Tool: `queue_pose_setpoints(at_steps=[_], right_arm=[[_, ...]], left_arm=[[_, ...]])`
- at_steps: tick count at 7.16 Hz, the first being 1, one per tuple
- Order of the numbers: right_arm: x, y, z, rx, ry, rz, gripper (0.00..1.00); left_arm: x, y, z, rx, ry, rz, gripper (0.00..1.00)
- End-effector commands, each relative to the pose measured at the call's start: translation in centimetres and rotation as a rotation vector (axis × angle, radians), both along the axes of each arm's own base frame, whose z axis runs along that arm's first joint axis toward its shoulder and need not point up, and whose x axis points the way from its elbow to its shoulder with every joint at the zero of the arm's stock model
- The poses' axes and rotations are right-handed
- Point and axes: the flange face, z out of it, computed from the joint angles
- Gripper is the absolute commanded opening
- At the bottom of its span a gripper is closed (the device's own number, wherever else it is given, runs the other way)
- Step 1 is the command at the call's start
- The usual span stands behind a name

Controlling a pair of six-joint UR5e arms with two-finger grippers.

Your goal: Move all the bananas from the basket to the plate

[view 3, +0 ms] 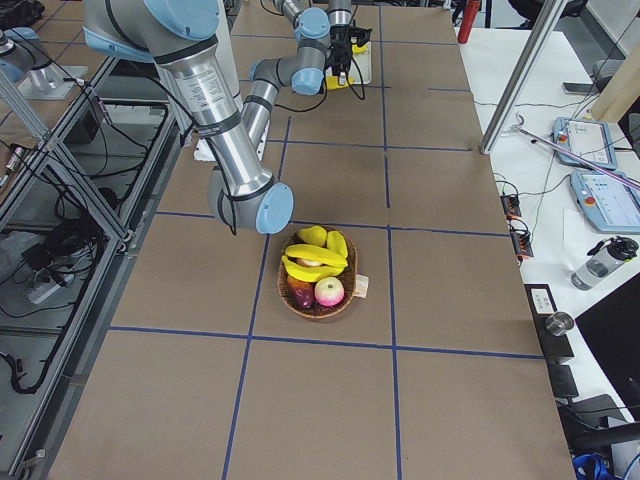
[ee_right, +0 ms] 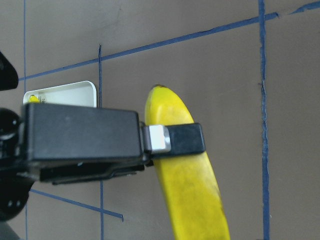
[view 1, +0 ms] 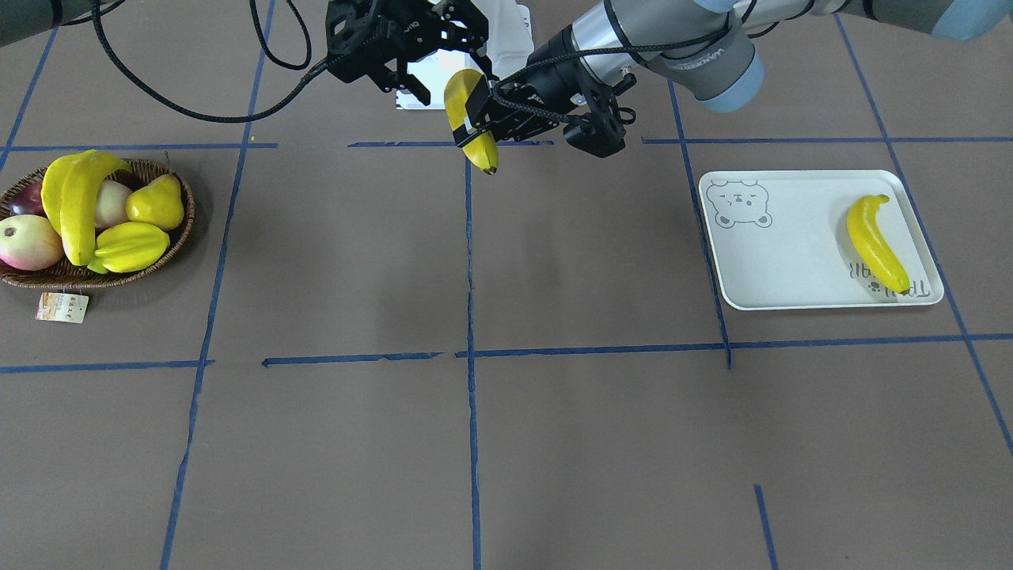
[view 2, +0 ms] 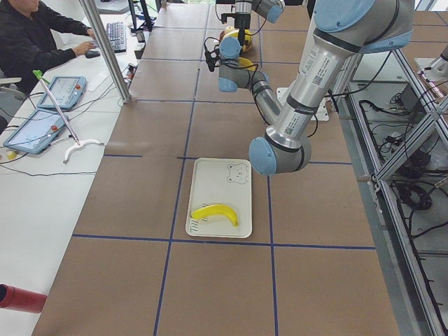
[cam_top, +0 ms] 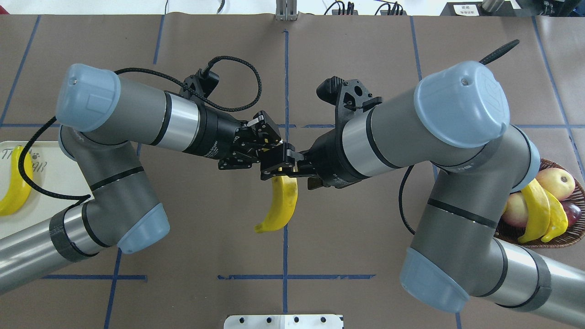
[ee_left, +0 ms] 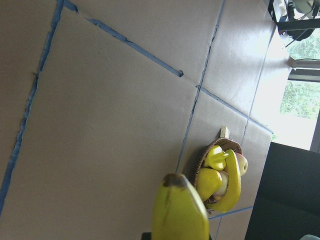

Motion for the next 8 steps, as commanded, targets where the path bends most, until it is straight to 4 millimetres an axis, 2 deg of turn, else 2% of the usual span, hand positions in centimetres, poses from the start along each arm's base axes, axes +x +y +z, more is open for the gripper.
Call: queue_pose_setpoints(at_steps=[1,3,4,5,6,7,8], right_arm=[[0.9,-0.8,0.5,0.002,0.008,0.021,0.99],[1.9,-1.6,1.7,-0.008,0.027,0.043,0.99],[2.2,-2.0,2.1,-0.011,0.033,0.054,0.99],[2.4,-2.3,3.0,-0.017,0.048,0.06,0.99],[2.4,-2.4,3.2,-0.02,0.051,0.064,0.99],[2.4,-2.4,3.8,-0.026,0.061,0.067,0.99],[2.4,-2.5,4.2,-0.03,0.068,0.07,0.99]], left_arm=[[0.0,-2.4,4.7,0.027,-0.192,-0.01,0.0],[-4.7,-5.9,11.0,0.035,-0.349,-0.02,0.0],[-8.5,-7.2,17.2,0.049,-0.448,-0.019,0.0],[-12.3,-6.9,24.5,0.079,-0.545,-0.002,0.0],[-15.2,-5.7,30.4,0.063,-0.624,0.007,0.0],[-16.2,-4.7,33.5,0.026,-0.658,0.018,0.0],[-16.6,-4.2,35.4,-0.002,-0.681,0.028,0.0]])
